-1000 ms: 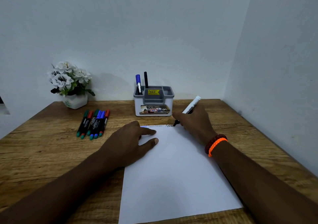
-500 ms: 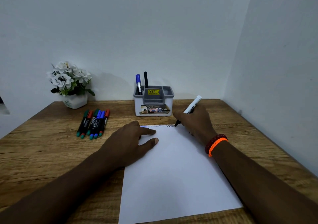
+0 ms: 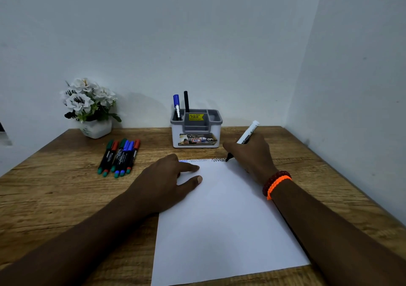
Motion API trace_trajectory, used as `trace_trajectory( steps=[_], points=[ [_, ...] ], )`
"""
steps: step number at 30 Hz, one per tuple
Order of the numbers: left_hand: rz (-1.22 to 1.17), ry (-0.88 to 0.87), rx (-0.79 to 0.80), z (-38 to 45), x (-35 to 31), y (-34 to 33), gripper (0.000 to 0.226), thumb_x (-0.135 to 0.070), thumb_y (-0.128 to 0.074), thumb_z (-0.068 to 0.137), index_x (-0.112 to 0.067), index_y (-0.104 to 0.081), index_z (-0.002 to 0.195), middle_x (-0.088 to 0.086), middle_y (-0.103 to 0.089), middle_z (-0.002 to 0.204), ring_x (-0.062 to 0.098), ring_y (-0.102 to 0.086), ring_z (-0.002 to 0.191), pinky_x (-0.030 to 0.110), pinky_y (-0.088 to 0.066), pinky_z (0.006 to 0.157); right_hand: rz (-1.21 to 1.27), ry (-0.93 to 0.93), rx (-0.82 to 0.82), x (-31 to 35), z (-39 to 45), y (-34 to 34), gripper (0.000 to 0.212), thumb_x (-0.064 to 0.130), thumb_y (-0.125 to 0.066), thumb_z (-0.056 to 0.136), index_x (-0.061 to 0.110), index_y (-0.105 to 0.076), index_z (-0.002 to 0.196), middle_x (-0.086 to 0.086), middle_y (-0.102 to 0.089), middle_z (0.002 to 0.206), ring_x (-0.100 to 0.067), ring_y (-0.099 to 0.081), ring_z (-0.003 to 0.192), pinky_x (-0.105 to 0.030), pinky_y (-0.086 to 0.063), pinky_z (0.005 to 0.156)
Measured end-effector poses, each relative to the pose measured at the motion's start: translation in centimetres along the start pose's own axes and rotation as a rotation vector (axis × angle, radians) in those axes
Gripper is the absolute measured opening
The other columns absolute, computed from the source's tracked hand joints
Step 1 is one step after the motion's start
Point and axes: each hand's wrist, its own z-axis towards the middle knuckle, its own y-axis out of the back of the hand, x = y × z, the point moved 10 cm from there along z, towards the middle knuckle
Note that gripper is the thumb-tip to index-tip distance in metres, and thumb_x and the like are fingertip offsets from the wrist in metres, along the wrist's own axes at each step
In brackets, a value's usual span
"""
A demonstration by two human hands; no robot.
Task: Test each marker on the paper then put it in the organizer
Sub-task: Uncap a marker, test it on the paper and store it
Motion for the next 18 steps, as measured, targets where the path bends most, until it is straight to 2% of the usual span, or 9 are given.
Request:
trace_trajectory(
  steps=[3,7,12,18],
  points=[
    [-0.002,-0.002,0.002,-0.03,0.07,-0.07,0.050,-0.069,-0.049,0.090,-0.048,-0.059,0.135,-0.015,-0.047,0.087,0.002,-0.049,0.081,0.026,-0.039,0.069,-0.020,0.007,-0.014,0.12,-0.08,0.20,0.025,0.025,-0.079,0.078,0.009,-0.063,0.067,0.001,-0.063,0.059,-0.013,-0.057,0.050,-0.023,-0.037,0.043],
    [0.000,-0.002,0.005,-0.06,0.08,-0.07,0.050,-0.069,-0.049,0.090,-0.049,-0.058,0.135,-0.016,-0.047,0.088,0.001,-0.048,0.082,0.025,-0.039,0.068,-0.004,0.007,-0.034,0.08,-0.11,0.47,0.024,0.023,-0.078,0.079,0.005,-0.067,0.067,0.001,-0.065,0.057,-0.011,-0.057,0.048,-0.015,-0.034,0.037],
    [0.001,0.001,0.006,-0.06,-0.03,-0.04,0.049,-0.067,-0.050,0.091,-0.048,-0.058,0.135,-0.016,-0.046,0.087,0.002,-0.049,0.082,0.025,-0.039,0.069,0.003,-0.015,-0.031,-0.18,0.02,0.37,0.030,0.028,-0.078,0.077,-0.001,-0.070,0.080,-0.002,-0.068,0.064,-0.013,-0.059,0.050,-0.017,-0.036,0.036],
    [0.009,0.001,0.010,-0.01,0.03,-0.09,0.049,-0.067,-0.050,0.091,-0.049,-0.058,0.135,-0.014,-0.047,0.088,0.005,-0.050,0.083,0.025,-0.040,0.068,-0.015,-0.008,-0.037,-0.04,-0.05,0.36,0.027,0.028,-0.077,0.078,0.002,-0.068,0.077,-0.001,-0.067,0.063,-0.012,-0.060,0.051,-0.020,-0.038,0.040]
  ],
)
